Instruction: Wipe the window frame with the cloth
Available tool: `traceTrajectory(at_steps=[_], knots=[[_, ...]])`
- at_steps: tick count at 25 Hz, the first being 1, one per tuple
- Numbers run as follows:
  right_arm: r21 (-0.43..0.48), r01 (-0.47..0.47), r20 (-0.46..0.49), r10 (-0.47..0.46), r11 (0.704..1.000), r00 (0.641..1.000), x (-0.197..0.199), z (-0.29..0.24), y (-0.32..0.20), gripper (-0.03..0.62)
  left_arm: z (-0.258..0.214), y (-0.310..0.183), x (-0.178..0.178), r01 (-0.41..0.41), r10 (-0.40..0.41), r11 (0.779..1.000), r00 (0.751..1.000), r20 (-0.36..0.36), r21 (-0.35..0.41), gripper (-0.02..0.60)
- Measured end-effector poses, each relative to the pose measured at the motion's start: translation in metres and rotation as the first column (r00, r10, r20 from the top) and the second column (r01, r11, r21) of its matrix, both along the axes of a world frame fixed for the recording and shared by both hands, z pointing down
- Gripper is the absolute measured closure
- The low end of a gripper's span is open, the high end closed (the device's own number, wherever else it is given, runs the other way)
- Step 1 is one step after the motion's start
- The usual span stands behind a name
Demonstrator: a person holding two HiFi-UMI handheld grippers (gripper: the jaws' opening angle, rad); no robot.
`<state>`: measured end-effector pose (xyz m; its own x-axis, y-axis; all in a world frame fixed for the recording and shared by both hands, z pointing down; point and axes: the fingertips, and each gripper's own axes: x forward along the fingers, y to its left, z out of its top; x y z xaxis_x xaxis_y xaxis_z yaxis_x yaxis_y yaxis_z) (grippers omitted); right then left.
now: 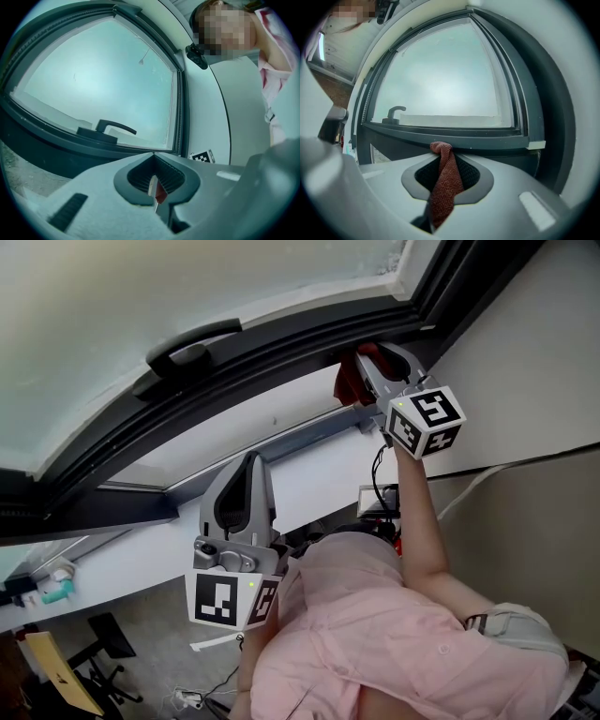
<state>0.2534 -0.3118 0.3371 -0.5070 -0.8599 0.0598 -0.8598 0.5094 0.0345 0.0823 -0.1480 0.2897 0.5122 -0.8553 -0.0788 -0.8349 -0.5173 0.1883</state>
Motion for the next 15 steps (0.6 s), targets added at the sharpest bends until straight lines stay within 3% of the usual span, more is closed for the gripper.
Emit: traceTrajectory(at_steps=[15], knots=[[-0.006, -0.111, 0.048, 0.111, 0.994, 0.993, 0.039, 0.0, -0.009, 0.534, 0.006, -0.004, -0.011, 0.038, -0.038, 0.999, 0.999, -0.013, -0.012, 0.584]])
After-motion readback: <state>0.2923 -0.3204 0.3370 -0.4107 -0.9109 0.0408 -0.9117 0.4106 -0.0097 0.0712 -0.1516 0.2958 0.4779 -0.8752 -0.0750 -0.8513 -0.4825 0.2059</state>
